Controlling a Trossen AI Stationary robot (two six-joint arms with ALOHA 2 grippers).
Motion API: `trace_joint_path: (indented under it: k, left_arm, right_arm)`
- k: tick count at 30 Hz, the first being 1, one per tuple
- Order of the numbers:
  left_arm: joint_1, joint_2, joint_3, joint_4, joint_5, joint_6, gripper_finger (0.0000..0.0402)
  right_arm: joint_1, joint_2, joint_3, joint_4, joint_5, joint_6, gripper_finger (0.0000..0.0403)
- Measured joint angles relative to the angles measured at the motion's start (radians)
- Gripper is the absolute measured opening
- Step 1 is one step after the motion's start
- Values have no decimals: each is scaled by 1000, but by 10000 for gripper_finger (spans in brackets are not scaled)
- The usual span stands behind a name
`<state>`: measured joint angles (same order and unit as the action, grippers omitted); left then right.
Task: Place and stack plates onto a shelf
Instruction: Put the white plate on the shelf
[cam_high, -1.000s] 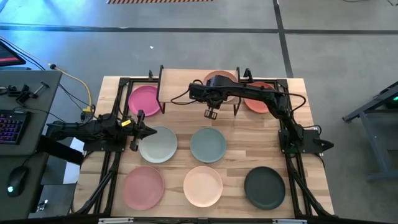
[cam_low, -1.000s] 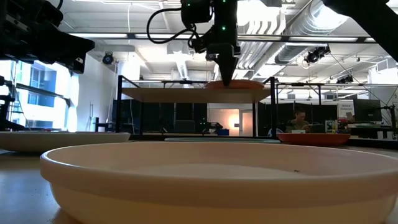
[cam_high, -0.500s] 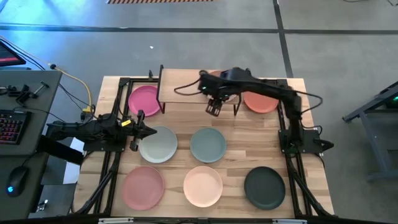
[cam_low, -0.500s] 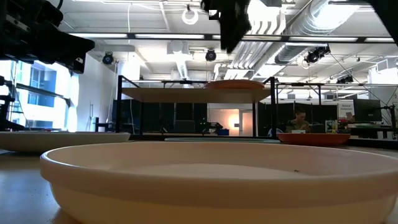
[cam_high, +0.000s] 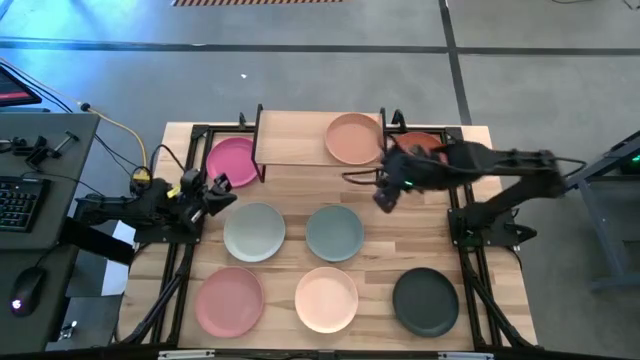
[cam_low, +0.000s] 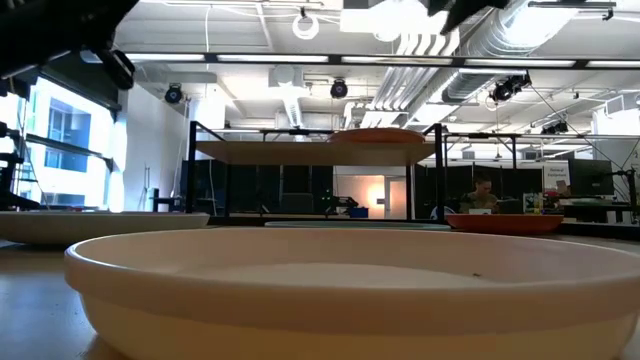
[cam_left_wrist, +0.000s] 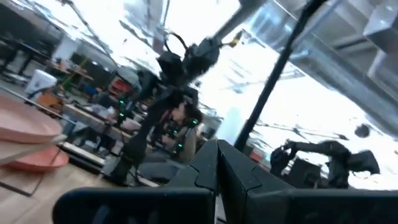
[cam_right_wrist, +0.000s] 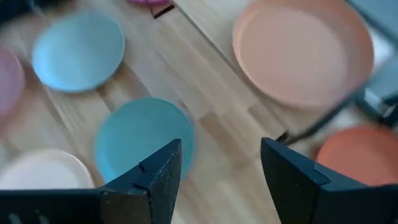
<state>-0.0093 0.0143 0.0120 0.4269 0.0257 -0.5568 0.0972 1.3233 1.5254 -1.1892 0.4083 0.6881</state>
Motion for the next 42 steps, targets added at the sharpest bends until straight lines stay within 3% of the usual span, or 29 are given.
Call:
trace_joint_path:
  k: [4, 8, 11, 13, 17, 21, 27, 30, 38, 42]
  left_arm:
    - [0, 0, 0, -14, -6, -68, 0]
    - [0, 0, 0, -31, -64, -100, 0]
    - [0, 1, 0, 17, -169, -171, 0]
    - [-1, 14, 22, 76, -187, -184, 0]
    - [-15, 127, 166, 77, -187, -72, 2]
    - [-26, 349, 389, -171, -186, -15, 16]
    - [-32, 650, 721, -884, -110, -175, 70]
    - [-65, 748, 786, -1093, -33, -255, 106]
    - [-332, 896, 747, -1185, 121, -330, 155]
    - [-500, 985, 746, -1187, 112, -203, 154]
  right_arm:
    - [81, -178, -221, 173, 46, 169, 199]
    - [154, -292, -383, 354, 122, 226, 199]
    - [183, -339, -461, 447, 158, 229, 199]
    - [191, -354, -492, 475, 159, 229, 199]
    - [193, -357, -508, 470, 159, 224, 199]
    - [183, -358, -508, 470, 169, 178, 199]
    - [170, -362, -508, 468, 176, 149, 199]
    - [170, -362, -508, 468, 176, 142, 199]
    - [170, -362, -508, 430, 176, 129, 199]
    - [170, -362, -508, 397, 186, 142, 199]
